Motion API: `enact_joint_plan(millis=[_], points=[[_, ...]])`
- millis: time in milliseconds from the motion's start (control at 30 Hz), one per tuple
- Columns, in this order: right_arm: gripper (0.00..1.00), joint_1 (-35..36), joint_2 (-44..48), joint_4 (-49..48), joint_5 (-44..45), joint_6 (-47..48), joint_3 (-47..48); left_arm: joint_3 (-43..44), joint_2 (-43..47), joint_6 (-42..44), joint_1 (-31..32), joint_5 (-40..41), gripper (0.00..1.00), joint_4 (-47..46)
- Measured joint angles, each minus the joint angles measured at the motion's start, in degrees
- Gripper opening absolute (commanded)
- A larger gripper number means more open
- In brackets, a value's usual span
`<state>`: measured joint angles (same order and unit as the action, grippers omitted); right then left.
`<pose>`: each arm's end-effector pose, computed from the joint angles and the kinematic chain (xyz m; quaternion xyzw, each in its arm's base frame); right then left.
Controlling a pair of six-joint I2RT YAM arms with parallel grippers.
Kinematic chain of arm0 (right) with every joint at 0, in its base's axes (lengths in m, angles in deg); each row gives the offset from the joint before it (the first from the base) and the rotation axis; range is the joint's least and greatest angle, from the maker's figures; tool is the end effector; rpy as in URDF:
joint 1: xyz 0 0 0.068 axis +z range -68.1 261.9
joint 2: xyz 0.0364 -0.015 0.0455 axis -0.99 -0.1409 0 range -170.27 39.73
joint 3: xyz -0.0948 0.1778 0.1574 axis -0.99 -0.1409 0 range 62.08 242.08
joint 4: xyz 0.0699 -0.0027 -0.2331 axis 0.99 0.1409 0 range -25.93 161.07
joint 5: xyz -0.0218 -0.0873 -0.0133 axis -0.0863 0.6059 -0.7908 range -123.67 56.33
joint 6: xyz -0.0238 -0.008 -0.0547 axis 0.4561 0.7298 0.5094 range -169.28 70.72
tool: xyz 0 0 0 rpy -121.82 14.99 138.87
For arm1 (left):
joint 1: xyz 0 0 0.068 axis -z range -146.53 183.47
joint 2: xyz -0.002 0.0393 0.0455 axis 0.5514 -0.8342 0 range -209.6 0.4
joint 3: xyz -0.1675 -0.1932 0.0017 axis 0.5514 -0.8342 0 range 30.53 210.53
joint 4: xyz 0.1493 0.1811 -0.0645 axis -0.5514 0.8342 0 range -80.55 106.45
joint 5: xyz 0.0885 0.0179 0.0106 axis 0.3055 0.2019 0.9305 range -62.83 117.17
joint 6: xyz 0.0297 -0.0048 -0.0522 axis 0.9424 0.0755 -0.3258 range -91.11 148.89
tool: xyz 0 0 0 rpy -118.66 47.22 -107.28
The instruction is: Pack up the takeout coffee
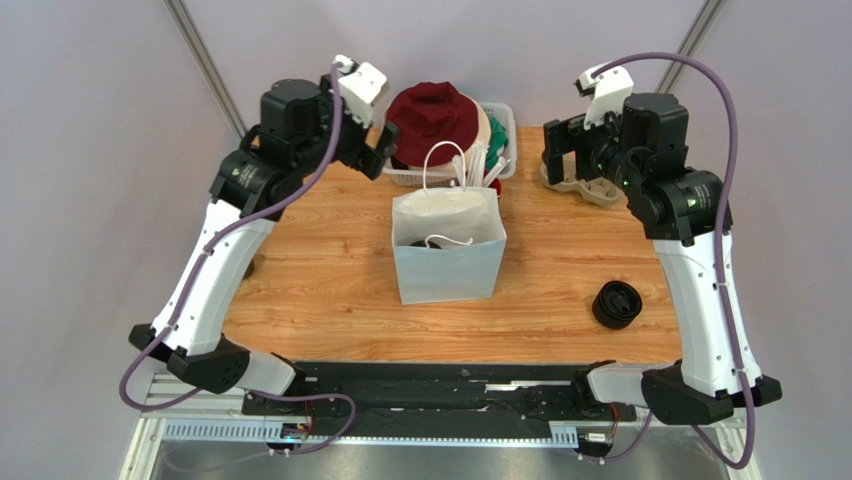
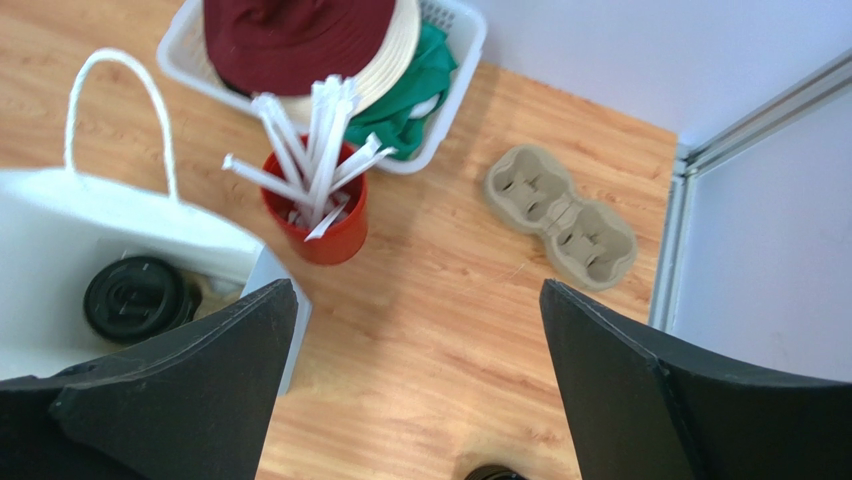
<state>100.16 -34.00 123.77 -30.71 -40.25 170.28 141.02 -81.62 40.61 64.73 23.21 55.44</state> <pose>0.2004 0.0638 0.4765 -0.1857 0.8236 0.0213 0.5354 0.2280 -0.1421 0.4821 0.3144 0.7425 -0.1278 0.5775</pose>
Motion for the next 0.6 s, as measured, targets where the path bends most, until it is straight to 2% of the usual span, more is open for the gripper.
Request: enact_joint_plan(millis=[267,467,600], points=[[0.99,-7.7,-2.4,-4.8,-0.9,0.2,2.0,1.6,1.7,-2.5,-20.0,-1.9,0.98,3.5],[0.99,-9.0,-0.2,-10.3,2.4,0.5,0.2,0.4,6.4,-3.4,-30.4,-6.9,0.99,4.7],[0.99,-9.1,0.9,-11.2,6.3,0.9,3.1,0.3,10.4,-4.2,-35.6,-7.9,0.99,4.2]])
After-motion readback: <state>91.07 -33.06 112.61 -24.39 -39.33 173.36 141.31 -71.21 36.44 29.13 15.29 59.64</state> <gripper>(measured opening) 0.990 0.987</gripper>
